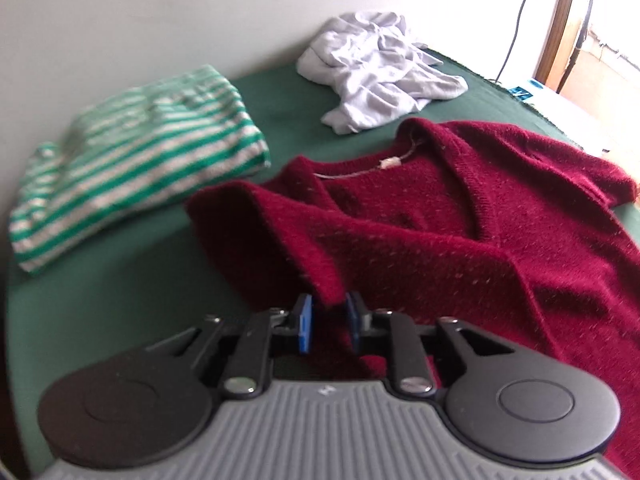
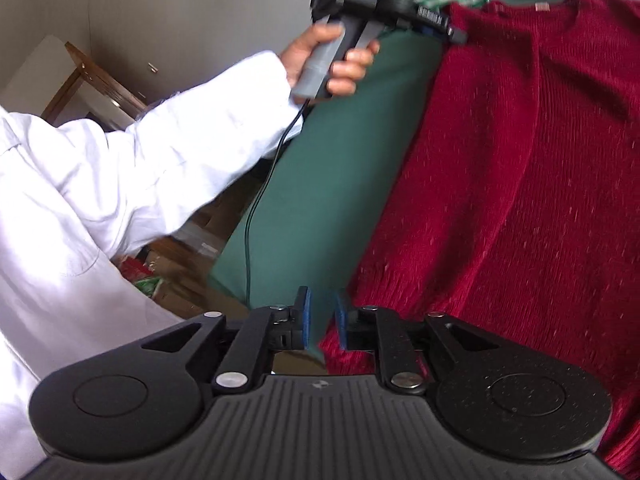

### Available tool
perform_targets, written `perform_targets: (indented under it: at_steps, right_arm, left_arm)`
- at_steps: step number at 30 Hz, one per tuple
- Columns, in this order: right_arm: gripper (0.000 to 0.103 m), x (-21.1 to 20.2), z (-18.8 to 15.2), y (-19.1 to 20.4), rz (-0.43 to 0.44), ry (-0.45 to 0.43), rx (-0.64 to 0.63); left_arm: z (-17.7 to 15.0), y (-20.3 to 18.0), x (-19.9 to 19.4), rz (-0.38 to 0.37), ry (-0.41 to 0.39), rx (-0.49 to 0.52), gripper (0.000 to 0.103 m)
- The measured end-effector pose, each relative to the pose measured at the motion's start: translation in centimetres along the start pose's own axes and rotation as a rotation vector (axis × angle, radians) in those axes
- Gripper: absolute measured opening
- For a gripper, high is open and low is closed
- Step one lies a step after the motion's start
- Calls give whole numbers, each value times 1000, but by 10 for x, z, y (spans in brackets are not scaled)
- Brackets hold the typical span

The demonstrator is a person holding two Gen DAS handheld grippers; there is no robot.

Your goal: Fold clothes

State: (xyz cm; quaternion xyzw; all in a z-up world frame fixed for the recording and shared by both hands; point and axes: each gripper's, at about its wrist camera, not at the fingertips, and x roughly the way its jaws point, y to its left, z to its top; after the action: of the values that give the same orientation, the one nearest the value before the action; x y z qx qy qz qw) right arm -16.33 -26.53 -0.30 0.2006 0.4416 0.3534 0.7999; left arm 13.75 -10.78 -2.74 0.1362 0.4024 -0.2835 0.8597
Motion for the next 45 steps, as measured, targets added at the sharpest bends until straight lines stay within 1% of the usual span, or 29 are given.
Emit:
perform_targets:
  at_steps: [2,3,4,5,7,8,9,11,13,14,15,19,20,21,23,25,26,27,28,31,32,34,36,38,40,41,42,44,45]
  right_arm:
    - [19,5,3,-3,-5,-22,14]
    - [19,9,4,-5,-19,-24,20]
    - [20,15,2,-8,-37,-8,32]
    - [20,22,0,-12,-52,17,48]
    - [20,36,-5,-20,-82,83,76]
    - [16,38,-9,-22,-92,107,76]
    - [16,39,-12,-23,-97,112,69]
    - [18,38,-11,-24,-103,118,79]
    - [20,36,-8,-24,-115,110,82]
    - [21,35,-9,-24,-120,113,85]
    - [21,35,-10,-25,-125,115,87]
    - [19,24,-14,-26,-164,104,100]
    - [20,20,-14,-27,-189,92,103]
    - [20,17,-14,-30,-214,80,110]
    - [18,11,-18,-39,-218,65,157]
    - [17,3,-21,-45,-228,53,184]
    - [18,-2,-21,-45,-248,47,182]
    - [23,-11,-22,-46,-275,27,184]
    - [33,-22,-23,-47,-306,-3,188]
    - [34,-66,-40,-59,-363,-137,269]
    - [34,-80,-46,-65,-383,-178,306]
    - [36,-104,-54,-77,-418,-241,366]
    - [36,-122,-61,-89,-437,-271,398]
    - [36,-132,-67,-97,-438,-281,393]
    - [37,-132,-75,-100,-432,-265,373]
    - [37,-128,-79,-101,-427,-243,362]
    - [37,-130,-84,-102,-427,-219,347]
    - [36,-132,-89,-103,-433,-176,310]
    - [36,-134,-91,-100,-426,-168,290]
  left_arm:
    - [-7,5,-11,47,-25,-10,22]
    - [-9,7,-17,52,-41,-25,21]
    - [-11,10,-23,46,-60,-46,19]
    - [-13,12,-29,39,-79,-68,12]
    - [-13,6,-38,-22,-116,-81,13]
    - [-13,-1,-37,-44,-121,-70,20]
    - [-12,-10,-32,-54,-118,-50,31]
    - [-11,-27,-21,-75,-112,-10,40]
    - [-12,-42,-8,-84,-88,25,40]
    - [-16,-45,0,-69,-73,35,39]
    - [-21,-46,6,-51,-71,44,42]
    - [-28,-43,1,-31,-73,43,45]
    - [-28,-44,-1,-9,-68,55,48]
    - [-29,-45,-3,21,-66,69,57]
    - [-35,-48,-4,87,-63,80,66]
    - [-37,-51,-10,107,-60,63,62]
    - [-37,-54,-18,103,-67,50,55]
    - [-38,-60,-28,96,-87,41,55]
    - [-40,-67,-40,86,-112,35,55]
    - [-60,-95,-63,-8,-105,40,62]
    - [-68,-105,-69,-43,-99,42,67]
    - [-83,-124,-83,-112,-85,48,69]
    - [-98,-144,-97,-181,-72,54,67]
    - [-119,-160,-104,-201,-32,49,66]
    - [-136,-171,-106,-219,33,5,66]
    - [-144,-179,-107,-213,53,-12,69]
    - [-148,-188,-110,-182,48,-13,71]
    - [-148,-203,-112,-142,61,-6,77]
    - [-146,-209,-114,-130,64,-13,77]
